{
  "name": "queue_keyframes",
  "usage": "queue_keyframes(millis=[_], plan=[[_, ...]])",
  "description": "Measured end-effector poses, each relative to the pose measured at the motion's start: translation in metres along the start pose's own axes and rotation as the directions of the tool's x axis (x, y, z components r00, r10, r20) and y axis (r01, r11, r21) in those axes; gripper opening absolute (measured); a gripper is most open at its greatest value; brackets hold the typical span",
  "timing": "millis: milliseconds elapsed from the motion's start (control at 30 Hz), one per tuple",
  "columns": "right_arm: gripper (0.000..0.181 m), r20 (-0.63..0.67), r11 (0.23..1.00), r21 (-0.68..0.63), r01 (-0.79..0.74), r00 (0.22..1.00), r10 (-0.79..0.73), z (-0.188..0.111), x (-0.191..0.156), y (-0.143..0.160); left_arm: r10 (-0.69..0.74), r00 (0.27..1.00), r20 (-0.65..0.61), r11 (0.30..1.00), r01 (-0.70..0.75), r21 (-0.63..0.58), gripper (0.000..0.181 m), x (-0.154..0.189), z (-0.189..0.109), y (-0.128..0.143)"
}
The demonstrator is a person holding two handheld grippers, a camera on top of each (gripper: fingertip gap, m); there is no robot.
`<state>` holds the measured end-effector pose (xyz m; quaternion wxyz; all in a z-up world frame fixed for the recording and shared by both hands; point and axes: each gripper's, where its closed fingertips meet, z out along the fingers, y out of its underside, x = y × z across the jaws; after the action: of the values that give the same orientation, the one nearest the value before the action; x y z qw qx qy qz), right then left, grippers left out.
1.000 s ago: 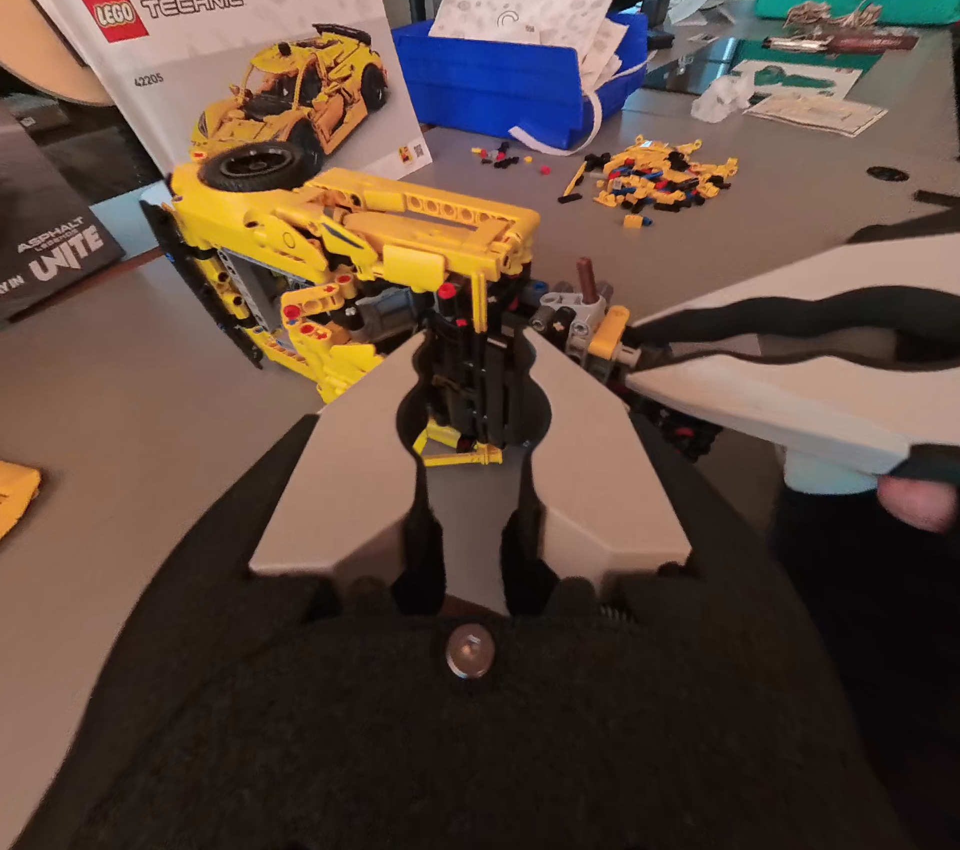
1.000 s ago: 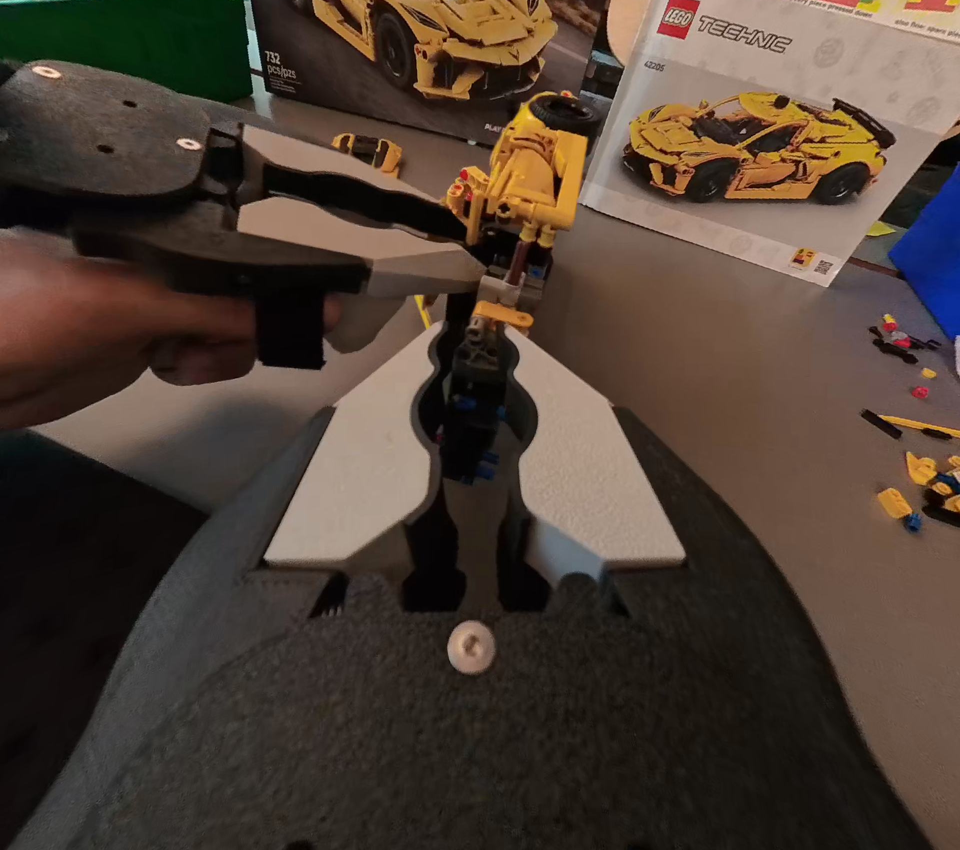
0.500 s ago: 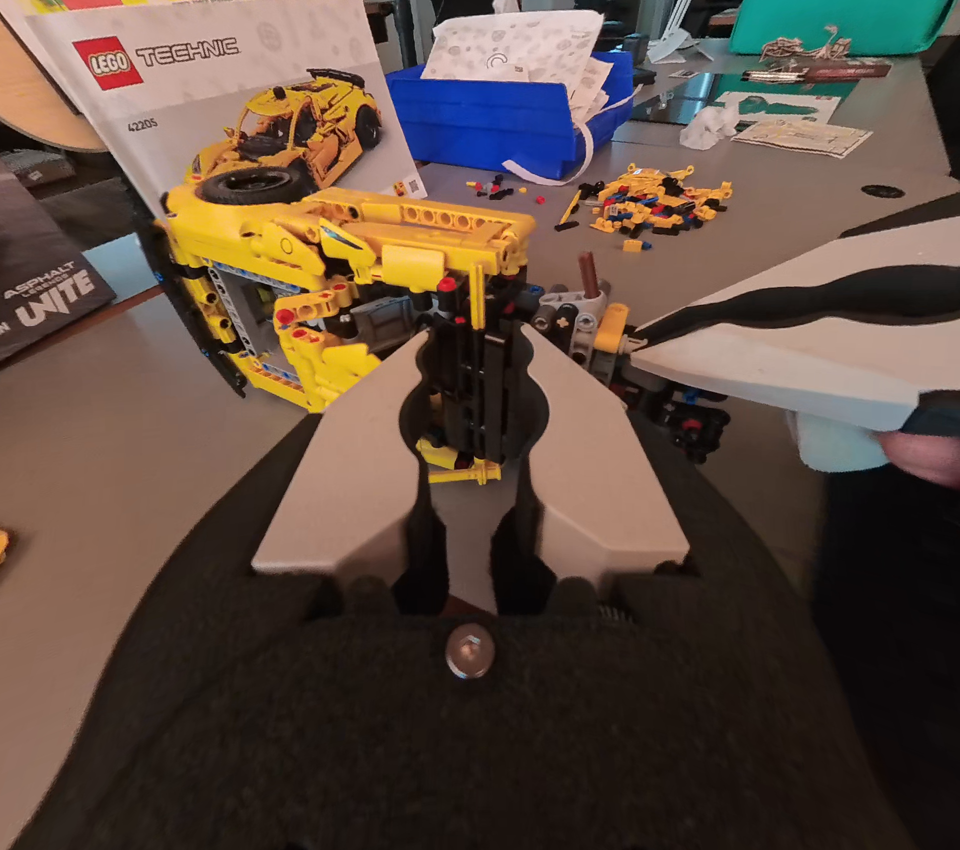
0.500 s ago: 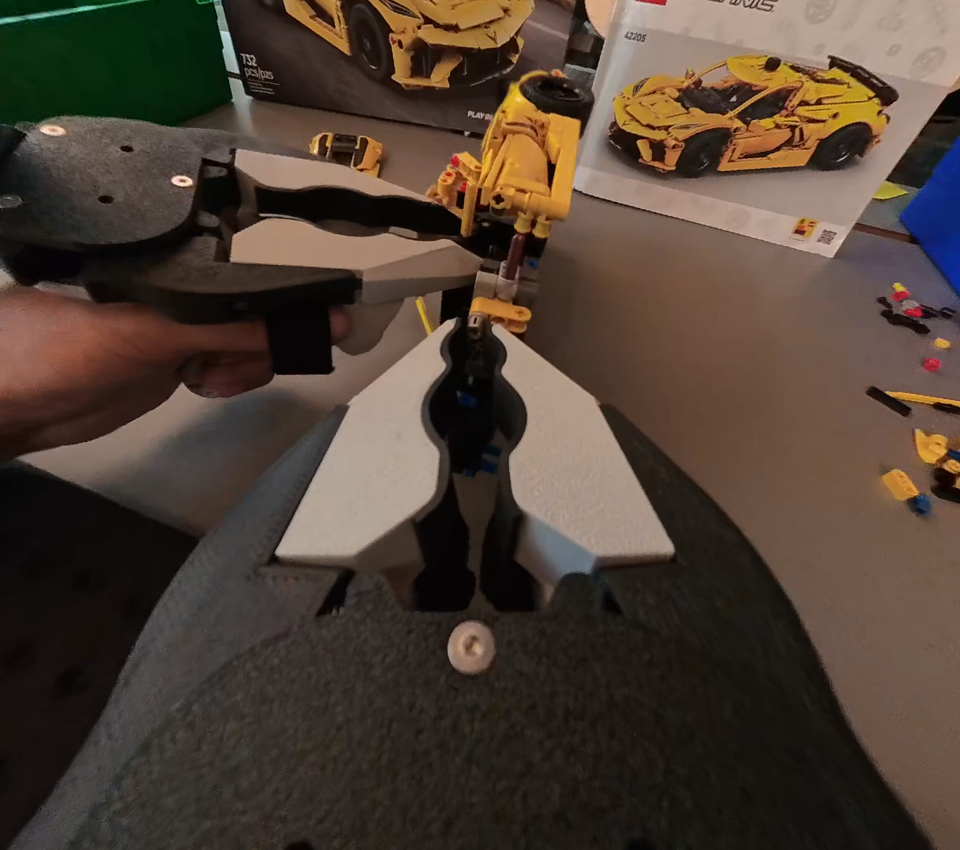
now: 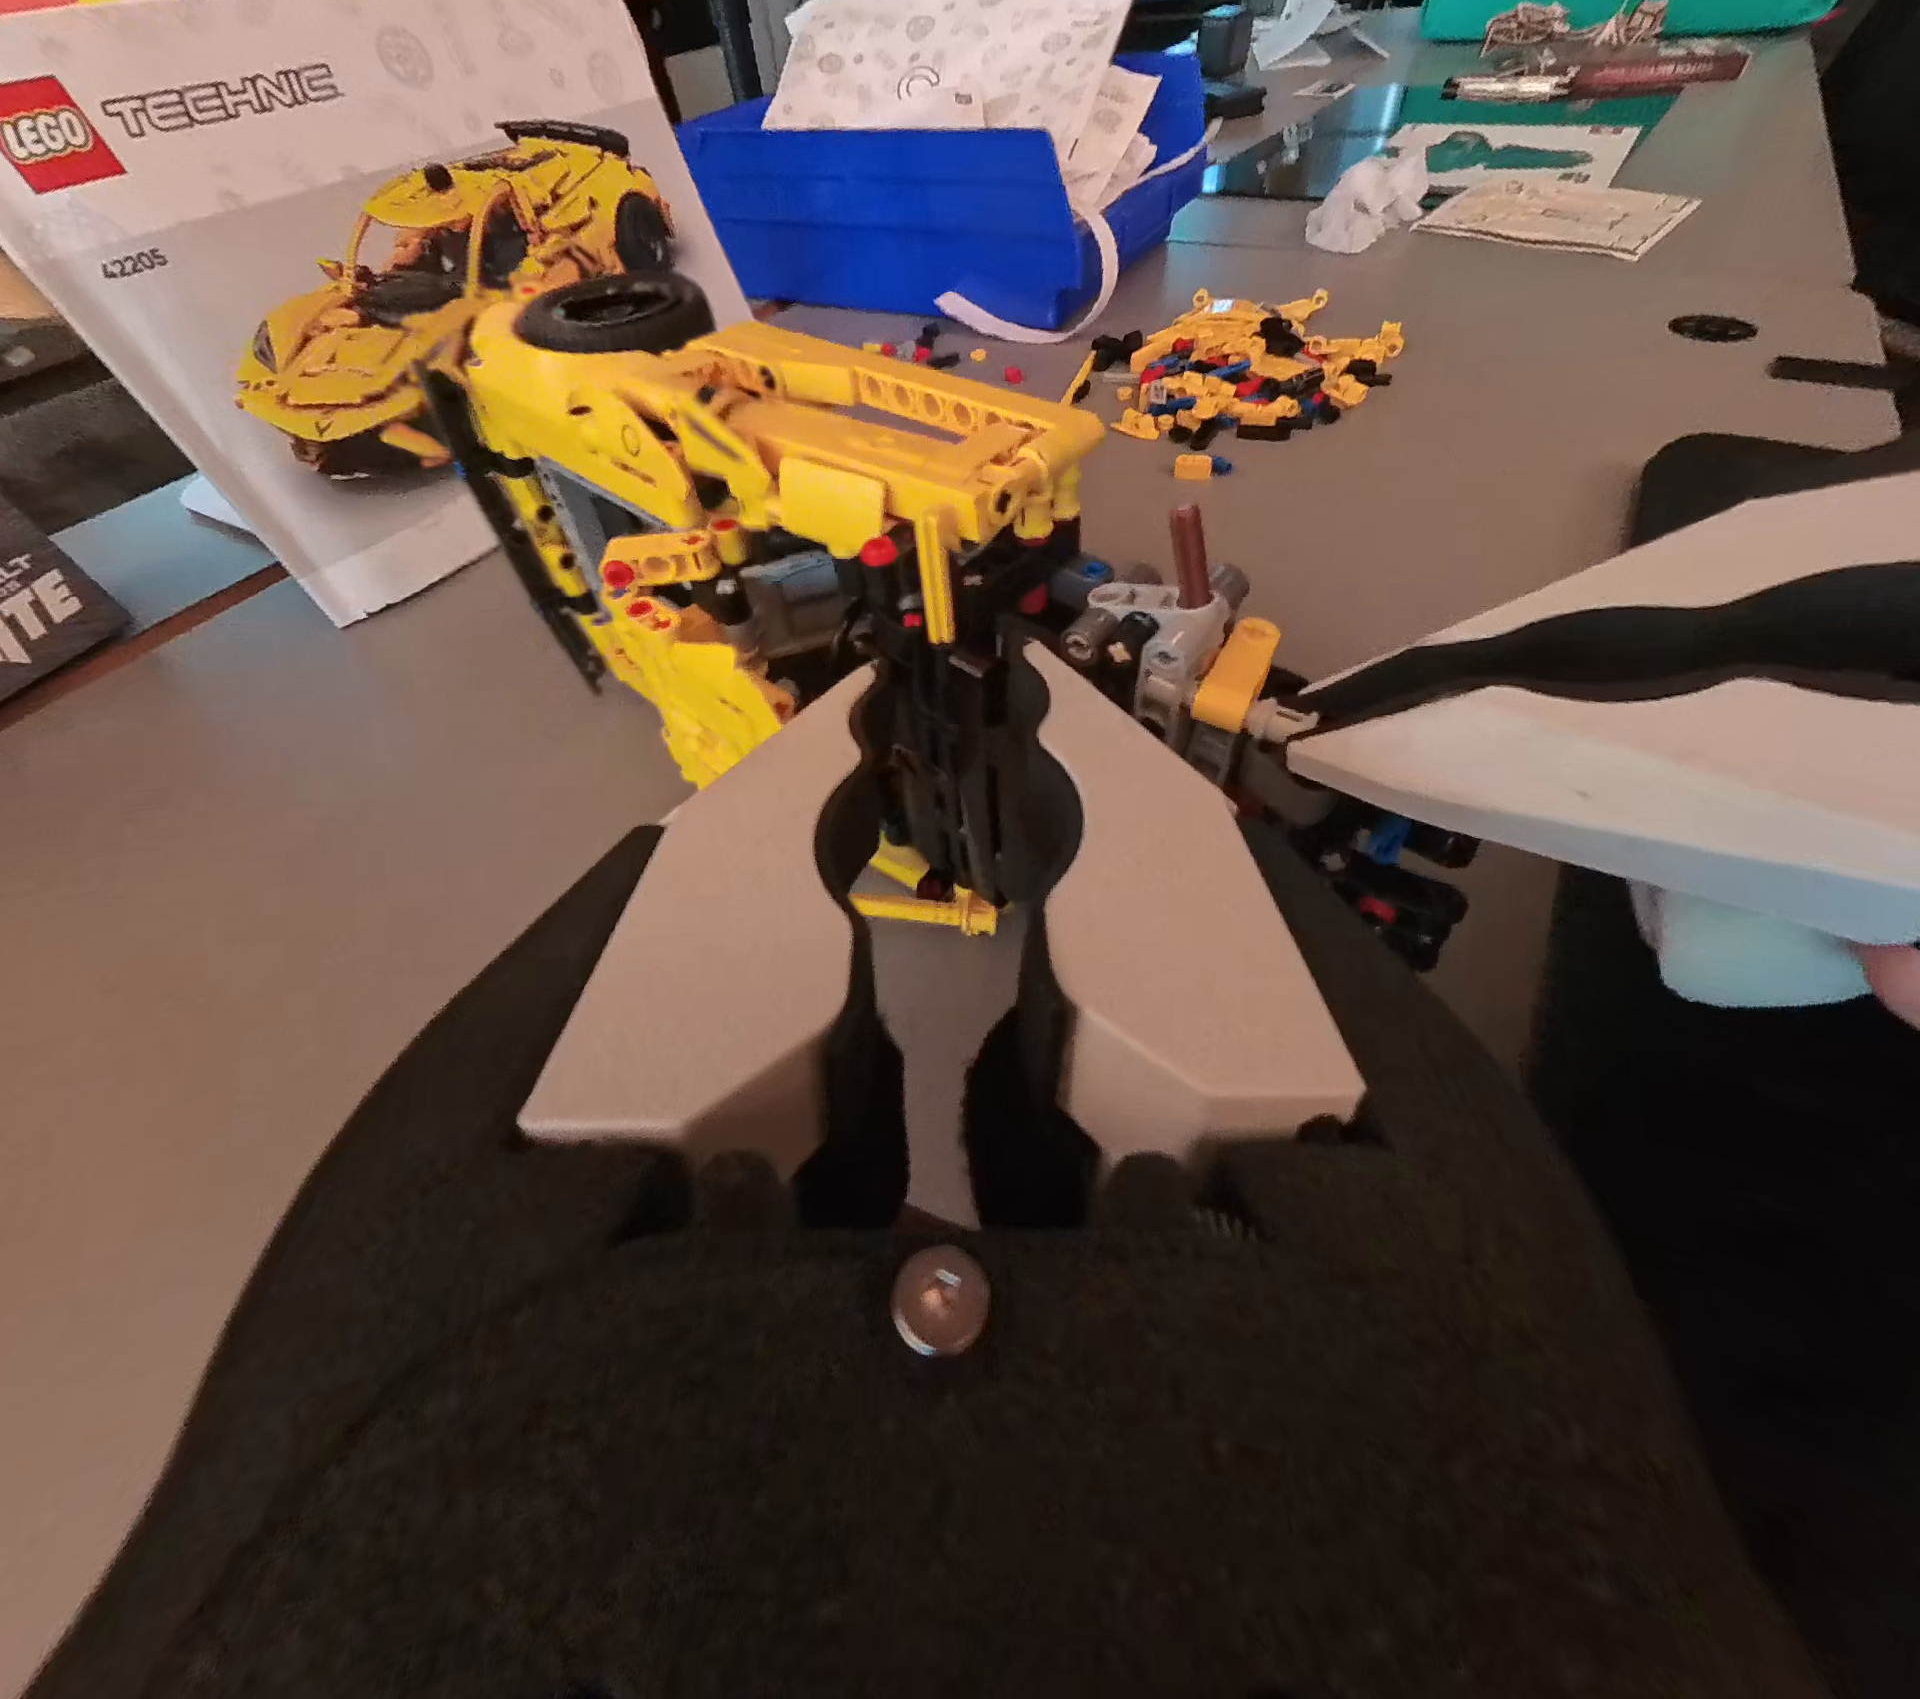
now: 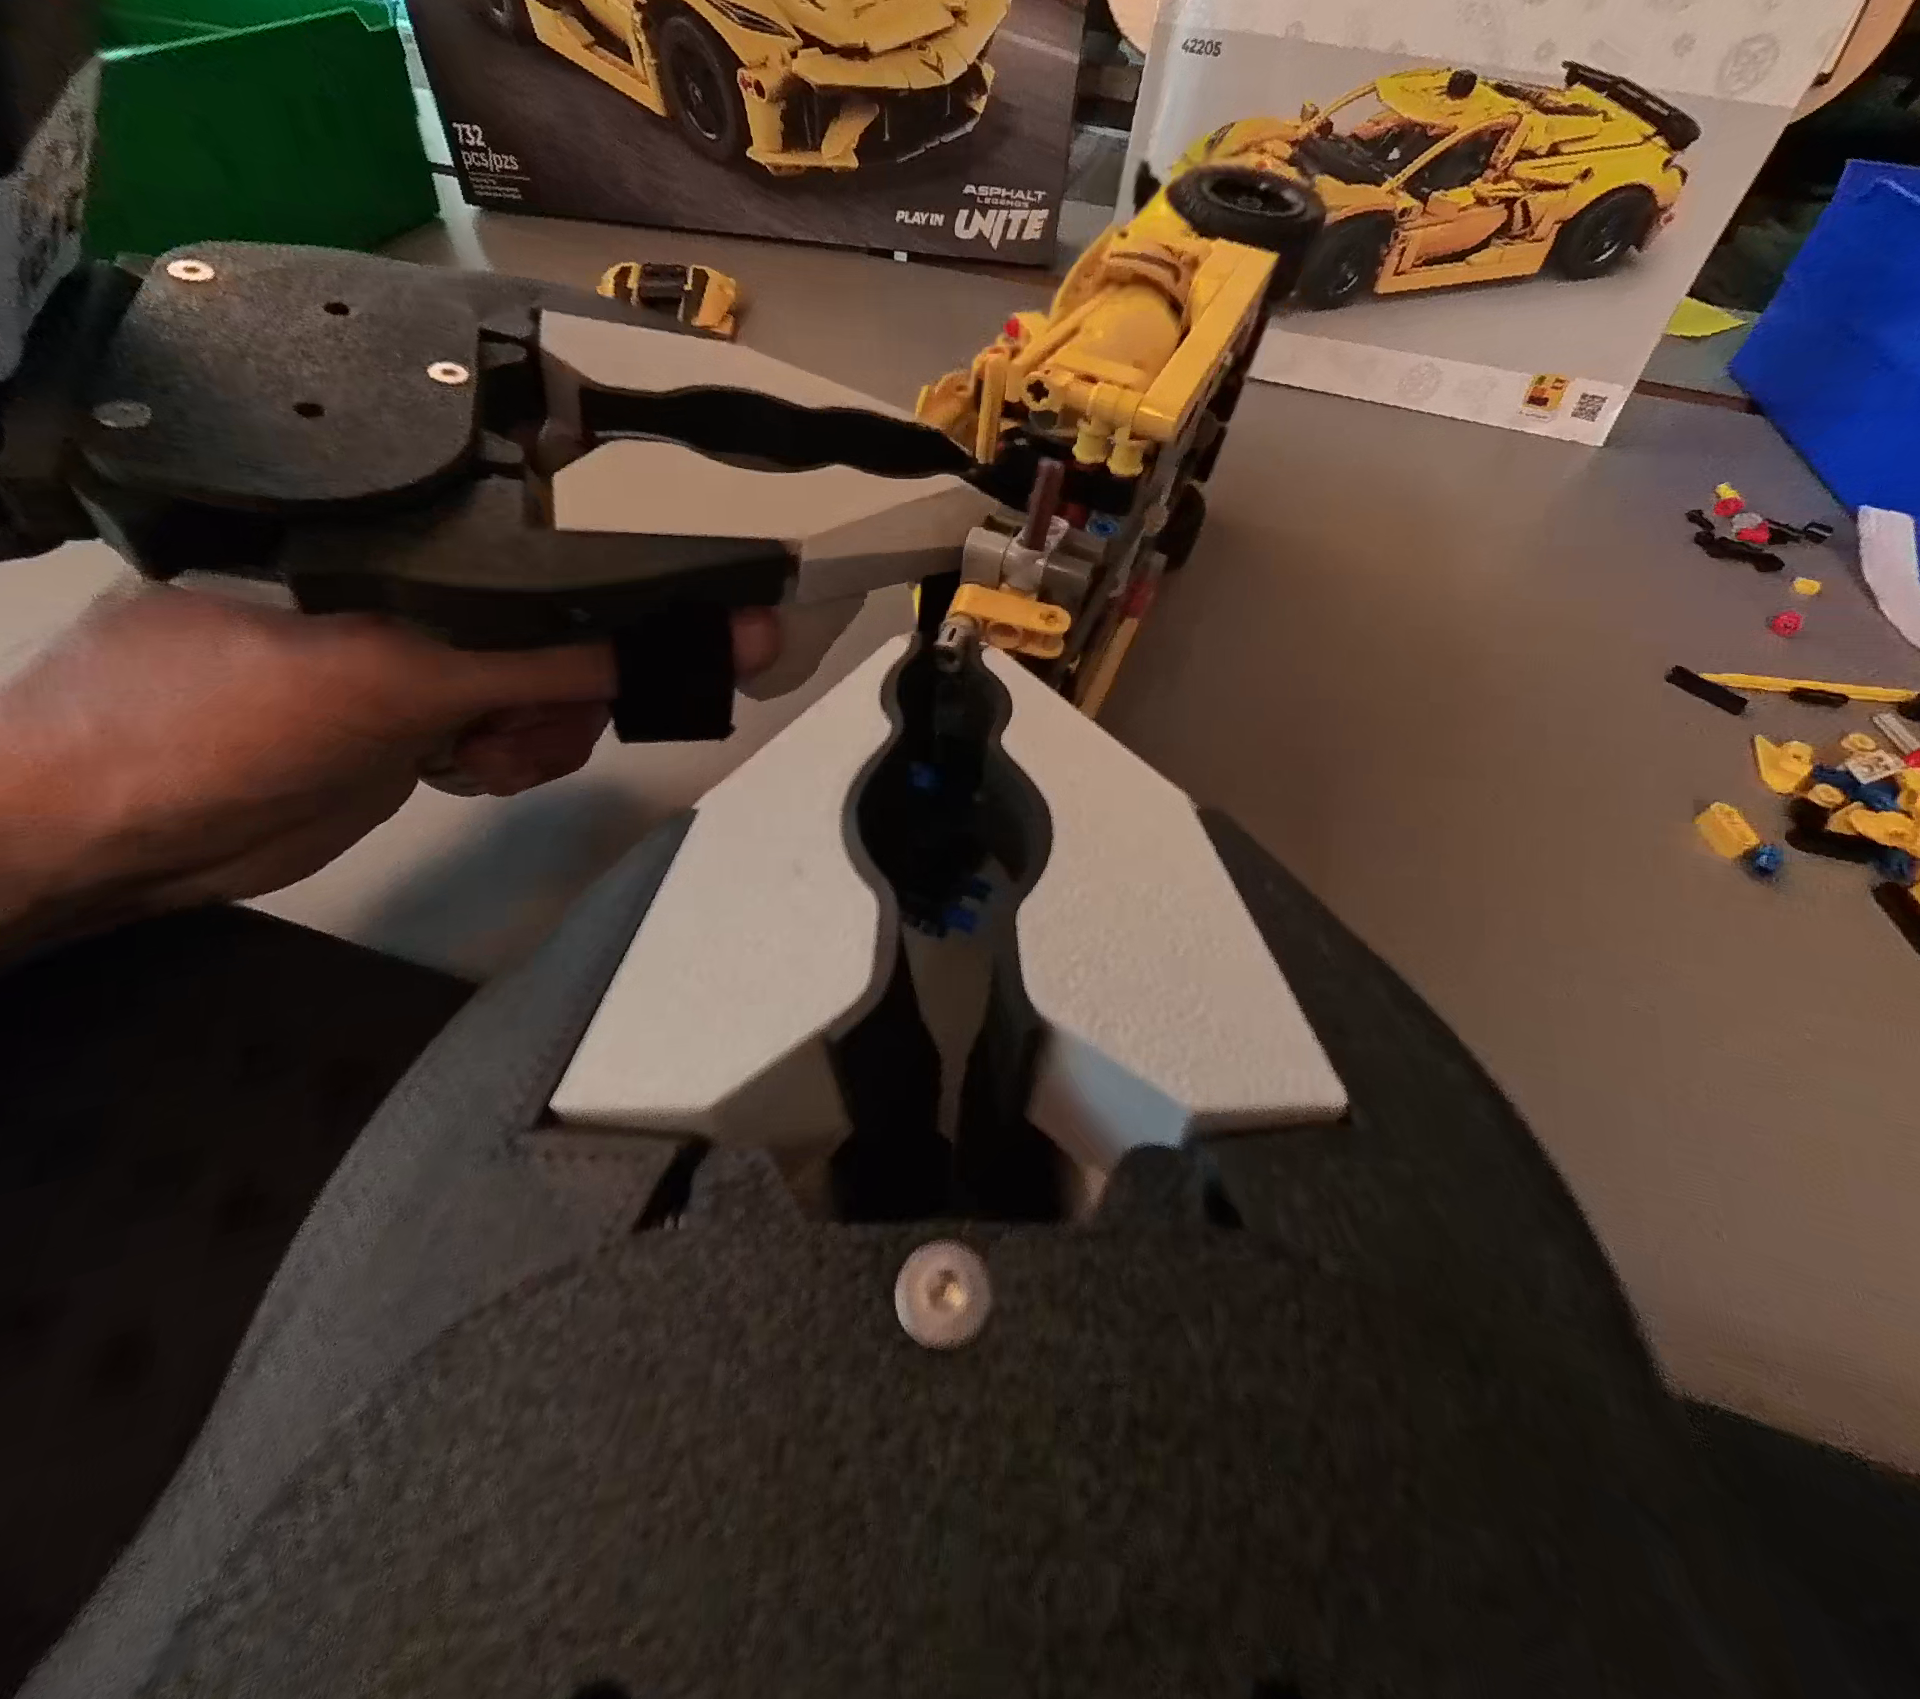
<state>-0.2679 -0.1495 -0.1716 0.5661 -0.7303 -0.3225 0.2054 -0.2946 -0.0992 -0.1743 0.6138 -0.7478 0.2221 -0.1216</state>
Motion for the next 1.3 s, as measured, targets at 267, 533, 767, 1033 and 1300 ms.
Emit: queue_keyframes(millis=[267, 533, 767, 1033, 1300], plan=[[0.005, -0.094, 0.993, -0.020, 0.113, 0.989, -0.114, -0.011, 0.007, 0.003, 0.013, 1.000, 0.005, 1.000, -0.013, -0.014, 0.019, 0.013, 0.006, -0.001], [0.004, -0.068, 0.995, 0.004, 0.096, 0.993, -0.096, -0.033, 0.003, -0.002, 0.077, 0.980, 0.184, 0.996, -0.068, -0.058, 0.016, 0.005, 0.009, 0.000], [0.005, 0.031, 1.000, 0.030, -0.010, 0.999, 0.009, -0.039, 0.013, -0.011, -0.125, 0.975, 0.186, 0.992, 0.129, -0.011, 0.012, -0.017, -0.001, 0.004], [0.005, 0.132, 0.982, 0.143, 0.121, 0.981, -0.141, -0.033, 0.071, -0.008, -0.023, 0.983, 0.181, 0.999, 0.027, -0.022, 0.012, -0.009, 0.004, 0.001], [0.005, -0.106, 0.893, -0.249, 0.374, 0.906, -0.409, 0.026, 0.269, 0.046, -0.049, 0.984, 0.171, 0.999, 0.052, -0.015, 0.013, -0.010, 0.002, 0.002]])
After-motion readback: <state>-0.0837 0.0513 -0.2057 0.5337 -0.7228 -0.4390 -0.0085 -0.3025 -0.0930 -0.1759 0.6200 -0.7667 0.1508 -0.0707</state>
